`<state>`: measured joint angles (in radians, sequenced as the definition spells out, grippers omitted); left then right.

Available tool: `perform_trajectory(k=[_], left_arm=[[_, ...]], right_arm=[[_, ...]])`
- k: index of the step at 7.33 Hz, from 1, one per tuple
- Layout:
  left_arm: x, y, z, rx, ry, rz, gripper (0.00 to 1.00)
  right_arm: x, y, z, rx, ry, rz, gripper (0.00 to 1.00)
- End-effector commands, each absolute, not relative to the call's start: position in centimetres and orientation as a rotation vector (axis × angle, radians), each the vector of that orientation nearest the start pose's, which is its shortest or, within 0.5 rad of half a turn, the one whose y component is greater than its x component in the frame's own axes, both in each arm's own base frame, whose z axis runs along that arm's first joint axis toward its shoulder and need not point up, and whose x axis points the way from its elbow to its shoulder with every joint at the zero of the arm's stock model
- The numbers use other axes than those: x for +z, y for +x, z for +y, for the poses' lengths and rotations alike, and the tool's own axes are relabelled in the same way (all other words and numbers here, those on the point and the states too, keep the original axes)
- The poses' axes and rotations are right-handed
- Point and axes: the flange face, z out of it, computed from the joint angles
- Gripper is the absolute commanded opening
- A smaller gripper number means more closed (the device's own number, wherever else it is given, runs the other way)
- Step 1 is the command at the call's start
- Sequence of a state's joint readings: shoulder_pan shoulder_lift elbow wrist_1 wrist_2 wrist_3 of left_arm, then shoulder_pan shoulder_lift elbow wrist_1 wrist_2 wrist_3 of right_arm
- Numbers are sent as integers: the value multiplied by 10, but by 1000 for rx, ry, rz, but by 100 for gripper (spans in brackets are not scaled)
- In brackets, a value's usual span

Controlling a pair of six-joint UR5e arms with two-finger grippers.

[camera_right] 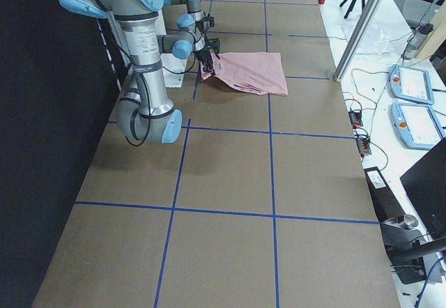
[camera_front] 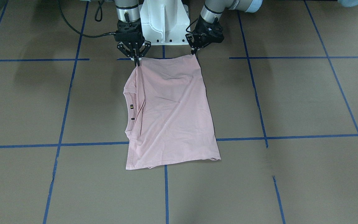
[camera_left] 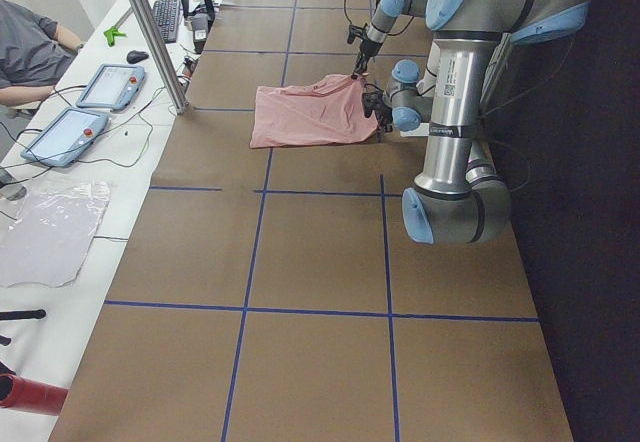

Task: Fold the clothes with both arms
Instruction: 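Lift the near edge with both grippers and fold it over the far edge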

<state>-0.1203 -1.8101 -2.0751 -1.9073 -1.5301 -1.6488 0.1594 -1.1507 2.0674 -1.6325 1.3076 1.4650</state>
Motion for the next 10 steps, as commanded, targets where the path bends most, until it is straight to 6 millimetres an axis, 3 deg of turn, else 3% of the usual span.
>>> perform_trajectory(k=[1, 2, 3, 4, 5, 6, 8, 10], left_arm=[[209, 440, -190, -153, 34, 1116, 0], [181, 410, -188, -142, 5, 1137, 0], [155, 392, -186, -137, -4, 1140, 0], [138, 393, -192, -149, 5, 1137, 0], [139, 392, -204, -141, 43, 1129, 0], [145, 400, -231, -134, 105, 1093, 0], [147, 418, -298, -134, 198, 1030, 0], [159, 423, -342, -163, 246, 1012, 0]], right_arm=[[197, -467, -231, 153, 347, -839, 0], [180, -437, -217, 132, 325, -835, 0], [175, -427, -211, 121, 319, -835, 0], [180, -439, -210, 113, 314, -815, 0], [188, -454, -210, 106, 313, -786, 0], [194, -466, -225, 125, 323, -755, 0], [196, -484, -280, 196, 352, -692, 0], [197, -481, -328, 230, 352, -657, 0]])
